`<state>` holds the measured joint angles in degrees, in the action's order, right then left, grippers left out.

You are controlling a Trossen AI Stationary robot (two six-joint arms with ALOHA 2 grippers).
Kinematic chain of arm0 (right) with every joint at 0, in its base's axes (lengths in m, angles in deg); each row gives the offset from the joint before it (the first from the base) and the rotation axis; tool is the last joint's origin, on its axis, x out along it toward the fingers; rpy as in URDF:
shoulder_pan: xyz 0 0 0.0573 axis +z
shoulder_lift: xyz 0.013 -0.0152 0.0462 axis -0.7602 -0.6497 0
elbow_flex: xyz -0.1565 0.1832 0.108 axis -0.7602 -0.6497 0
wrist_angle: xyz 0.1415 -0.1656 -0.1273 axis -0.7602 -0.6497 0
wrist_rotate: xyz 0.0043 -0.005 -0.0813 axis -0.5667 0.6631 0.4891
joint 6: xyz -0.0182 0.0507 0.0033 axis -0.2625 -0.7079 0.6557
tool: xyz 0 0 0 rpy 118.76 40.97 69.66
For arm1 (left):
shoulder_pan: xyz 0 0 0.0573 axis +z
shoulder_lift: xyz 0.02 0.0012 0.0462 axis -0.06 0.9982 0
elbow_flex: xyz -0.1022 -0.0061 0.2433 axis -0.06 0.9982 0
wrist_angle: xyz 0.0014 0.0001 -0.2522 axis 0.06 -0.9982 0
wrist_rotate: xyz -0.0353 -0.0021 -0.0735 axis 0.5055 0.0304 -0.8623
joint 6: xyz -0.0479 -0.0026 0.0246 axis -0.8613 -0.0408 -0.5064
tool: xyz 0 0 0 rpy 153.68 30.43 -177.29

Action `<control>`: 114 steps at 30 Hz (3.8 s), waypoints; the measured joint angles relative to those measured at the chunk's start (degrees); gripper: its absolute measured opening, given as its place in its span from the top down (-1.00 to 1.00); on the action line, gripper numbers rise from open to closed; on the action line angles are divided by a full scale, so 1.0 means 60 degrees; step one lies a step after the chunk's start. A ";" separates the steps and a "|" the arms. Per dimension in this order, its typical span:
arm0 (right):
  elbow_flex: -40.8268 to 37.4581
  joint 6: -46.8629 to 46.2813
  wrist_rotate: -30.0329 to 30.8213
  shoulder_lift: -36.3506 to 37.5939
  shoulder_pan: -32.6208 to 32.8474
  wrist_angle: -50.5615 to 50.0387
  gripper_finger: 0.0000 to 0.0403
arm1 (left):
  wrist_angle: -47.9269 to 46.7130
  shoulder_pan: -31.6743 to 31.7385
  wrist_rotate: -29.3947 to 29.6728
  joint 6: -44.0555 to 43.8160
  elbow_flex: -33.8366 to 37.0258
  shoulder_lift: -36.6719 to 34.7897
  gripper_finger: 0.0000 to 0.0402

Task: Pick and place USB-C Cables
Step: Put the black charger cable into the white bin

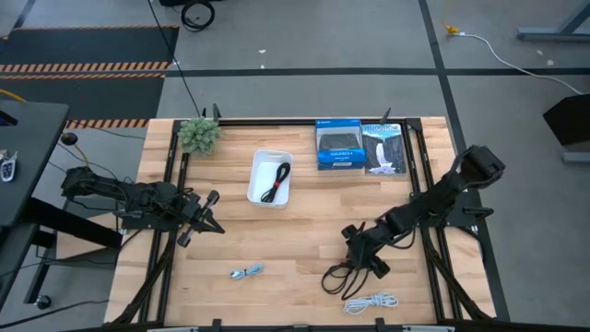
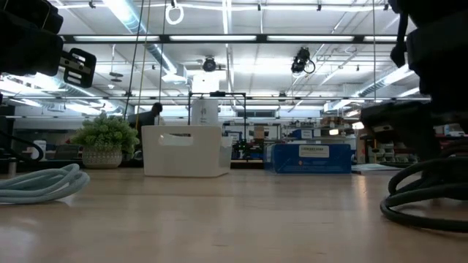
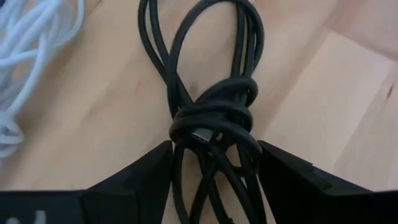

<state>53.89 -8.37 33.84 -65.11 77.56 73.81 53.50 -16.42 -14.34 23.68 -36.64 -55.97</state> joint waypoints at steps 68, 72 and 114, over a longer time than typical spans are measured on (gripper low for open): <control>0.0131 0.0176 0.0412 0.5083 -0.2736 -0.2779 0.78 | -0.0014 -0.0002 0.0000 0.0003 0.0000 0.0003 0.94; 0.0131 0.0128 0.0404 0.5449 -0.2997 -0.2741 0.78 | -0.0013 -0.0002 0.0000 0.0003 0.0000 0.0003 0.94; 0.0135 -0.1523 0.0925 0.7444 -0.5049 0.4485 0.76 | -0.0009 0.0000 0.0000 0.0000 0.0000 0.0003 0.94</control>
<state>54.69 -17.50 39.39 -20.44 47.26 100.72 53.45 -16.42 -14.34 23.68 -36.64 -55.95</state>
